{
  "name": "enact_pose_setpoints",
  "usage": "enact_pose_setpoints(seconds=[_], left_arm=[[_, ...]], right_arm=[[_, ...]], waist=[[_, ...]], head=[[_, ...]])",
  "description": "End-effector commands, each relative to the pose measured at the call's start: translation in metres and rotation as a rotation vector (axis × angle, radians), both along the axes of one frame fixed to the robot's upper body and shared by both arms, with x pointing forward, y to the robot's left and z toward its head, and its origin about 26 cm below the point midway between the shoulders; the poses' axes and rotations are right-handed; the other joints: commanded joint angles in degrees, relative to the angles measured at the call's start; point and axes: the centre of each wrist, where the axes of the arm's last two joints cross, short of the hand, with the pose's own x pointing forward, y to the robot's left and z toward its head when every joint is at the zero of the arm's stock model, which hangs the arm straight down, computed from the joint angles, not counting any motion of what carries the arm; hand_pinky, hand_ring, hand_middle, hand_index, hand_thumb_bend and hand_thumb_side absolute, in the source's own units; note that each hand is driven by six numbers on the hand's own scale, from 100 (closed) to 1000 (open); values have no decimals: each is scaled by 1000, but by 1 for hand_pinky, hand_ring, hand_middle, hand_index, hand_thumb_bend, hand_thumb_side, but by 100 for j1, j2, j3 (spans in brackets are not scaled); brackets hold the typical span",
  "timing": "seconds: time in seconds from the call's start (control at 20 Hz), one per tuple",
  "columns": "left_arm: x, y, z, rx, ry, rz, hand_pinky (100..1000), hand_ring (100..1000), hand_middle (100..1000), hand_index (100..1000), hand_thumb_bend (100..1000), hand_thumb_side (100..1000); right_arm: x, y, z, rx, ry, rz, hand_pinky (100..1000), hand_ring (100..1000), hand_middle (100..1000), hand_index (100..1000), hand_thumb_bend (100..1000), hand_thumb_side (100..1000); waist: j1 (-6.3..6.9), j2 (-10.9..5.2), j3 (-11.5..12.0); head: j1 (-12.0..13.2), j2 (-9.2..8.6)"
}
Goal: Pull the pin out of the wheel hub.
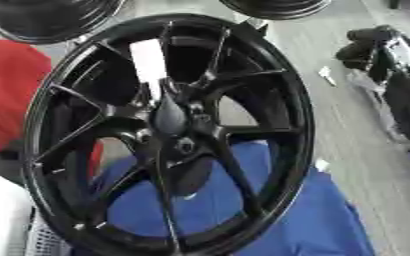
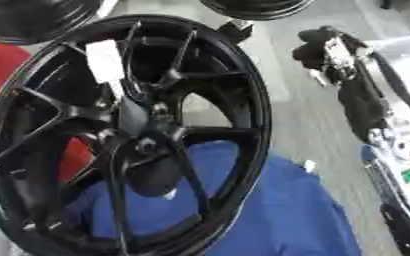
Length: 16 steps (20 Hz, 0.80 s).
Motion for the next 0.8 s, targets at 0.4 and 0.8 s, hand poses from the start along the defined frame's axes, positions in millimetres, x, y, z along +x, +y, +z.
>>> enact_pose_setpoints(seconds=[0.4, 0.8], left_arm=[[-7, 7, 10, 11, -28, 25, 856, 803, 755, 842, 539, 523], [-28, 1, -2, 9, -49, 149, 862, 810, 759, 863, 564, 506]], right_arm=[[-3, -3, 10, -11, -34, -1, 862, 772, 625, 766, 100, 829], [-3, -4, 10, -15, -33, -6, 862, 772, 625, 766, 100, 831]], waist=[[3, -187, 14], [24, -179, 29]], head=[[44, 28], [45, 10]])
